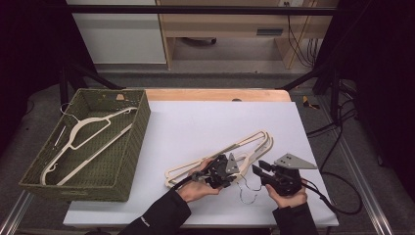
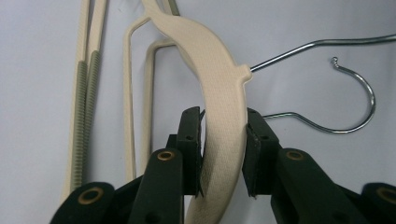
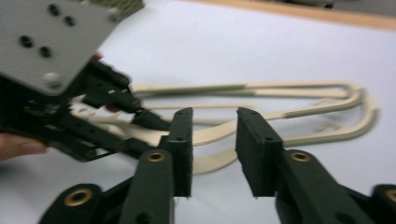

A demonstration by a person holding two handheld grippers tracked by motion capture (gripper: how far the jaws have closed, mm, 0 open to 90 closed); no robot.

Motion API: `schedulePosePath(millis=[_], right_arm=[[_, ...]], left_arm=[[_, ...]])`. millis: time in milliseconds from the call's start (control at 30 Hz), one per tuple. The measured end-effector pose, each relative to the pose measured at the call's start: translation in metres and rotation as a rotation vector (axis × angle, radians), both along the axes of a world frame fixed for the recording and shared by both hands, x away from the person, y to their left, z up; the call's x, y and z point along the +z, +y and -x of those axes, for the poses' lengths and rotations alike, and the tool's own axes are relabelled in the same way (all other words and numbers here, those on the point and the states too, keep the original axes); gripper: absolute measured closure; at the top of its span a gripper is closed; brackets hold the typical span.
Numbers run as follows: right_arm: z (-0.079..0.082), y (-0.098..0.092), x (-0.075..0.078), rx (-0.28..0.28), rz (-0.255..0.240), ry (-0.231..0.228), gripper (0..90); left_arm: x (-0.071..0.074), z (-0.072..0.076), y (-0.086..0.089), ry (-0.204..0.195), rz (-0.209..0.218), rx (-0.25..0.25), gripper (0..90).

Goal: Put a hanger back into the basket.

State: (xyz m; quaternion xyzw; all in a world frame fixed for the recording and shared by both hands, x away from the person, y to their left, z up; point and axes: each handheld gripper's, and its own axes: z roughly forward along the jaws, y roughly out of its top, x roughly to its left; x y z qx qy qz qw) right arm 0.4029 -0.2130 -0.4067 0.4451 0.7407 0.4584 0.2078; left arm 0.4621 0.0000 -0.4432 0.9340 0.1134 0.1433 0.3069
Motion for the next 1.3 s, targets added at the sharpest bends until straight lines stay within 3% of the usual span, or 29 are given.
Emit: schedulePosePath(millis=[200,400,567,967,1067,1100,1300], right_arm=[[-0.003,-0.023,-0.002,-0.061,-0.045,-0.026,50.1],[-0.006,-0.033,-0.010,-0.075,-0.060,-0.033,40.0],[-0.007,-0.038,-0.015,-0.080,-0.080,-0.053,28.3],[-0.009,-0.041,-0.020,-0.080,-0.077,-0.066,16.1],[-0.009,-0.042,-0.020,-0.071,-0.072,-0.070,14.3],[-0.009,-0.042,-0.020,-0.069,-0.070,-0.073,13.9],[-0.008,-0.044,-0.019,-0.066,-0.060,-0.093,10.7]], left_arm=[[0.013,0.001,0.009,0.005,0.029,0.009,73.9],[0.028,-0.002,0.023,-0.005,0.052,0.045,76.1],[0.040,-0.008,0.037,0.000,0.099,0.096,77.9],[0.061,-0.029,0.071,-0.033,0.119,0.238,84.8],[0.064,-0.035,0.081,-0.018,0.155,0.262,85.4],[0.064,-0.035,0.083,0.002,0.200,0.281,85.4],[0.077,-0.033,0.101,0.013,0.270,0.299,85.5]])
